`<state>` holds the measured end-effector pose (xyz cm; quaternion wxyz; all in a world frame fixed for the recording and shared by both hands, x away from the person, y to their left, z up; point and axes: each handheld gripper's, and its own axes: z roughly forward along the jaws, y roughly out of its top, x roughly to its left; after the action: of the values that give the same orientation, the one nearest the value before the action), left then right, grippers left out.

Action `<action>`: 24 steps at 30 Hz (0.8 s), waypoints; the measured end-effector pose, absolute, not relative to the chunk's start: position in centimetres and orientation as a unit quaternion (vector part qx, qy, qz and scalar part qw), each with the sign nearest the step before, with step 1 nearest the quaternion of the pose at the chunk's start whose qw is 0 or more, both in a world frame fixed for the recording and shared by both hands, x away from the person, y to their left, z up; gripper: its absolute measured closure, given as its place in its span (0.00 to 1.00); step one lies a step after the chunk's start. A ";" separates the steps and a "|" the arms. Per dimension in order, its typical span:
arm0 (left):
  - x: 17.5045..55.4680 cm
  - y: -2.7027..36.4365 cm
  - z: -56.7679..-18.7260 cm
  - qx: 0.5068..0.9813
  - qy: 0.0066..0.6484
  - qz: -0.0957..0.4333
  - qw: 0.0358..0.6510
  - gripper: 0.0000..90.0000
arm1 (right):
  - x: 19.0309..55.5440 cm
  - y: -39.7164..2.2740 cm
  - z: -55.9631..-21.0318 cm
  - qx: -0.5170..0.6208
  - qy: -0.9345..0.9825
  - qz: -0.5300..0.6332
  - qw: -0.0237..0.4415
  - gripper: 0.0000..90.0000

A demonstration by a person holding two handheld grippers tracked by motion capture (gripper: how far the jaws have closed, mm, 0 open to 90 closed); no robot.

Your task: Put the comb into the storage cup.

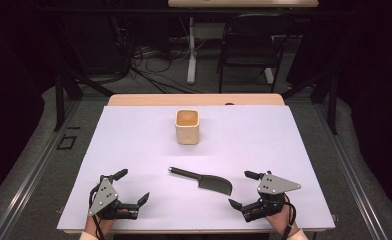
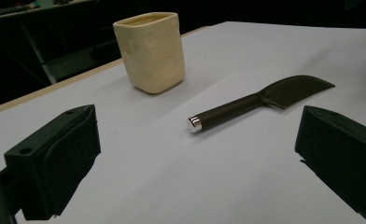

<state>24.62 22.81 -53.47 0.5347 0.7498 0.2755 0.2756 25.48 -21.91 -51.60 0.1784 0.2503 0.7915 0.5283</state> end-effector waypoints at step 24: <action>24.7 22.8 -53.5 0.751 0.278 0.276 0.531 0.00 | 28.6 -17.2 -51.5 0.215 0.820 0.508 0.155 0.00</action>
<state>24.65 22.84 -53.48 0.5313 0.7510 0.2785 0.2760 28.58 -17.17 -51.45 0.1549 0.2147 0.8197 0.5080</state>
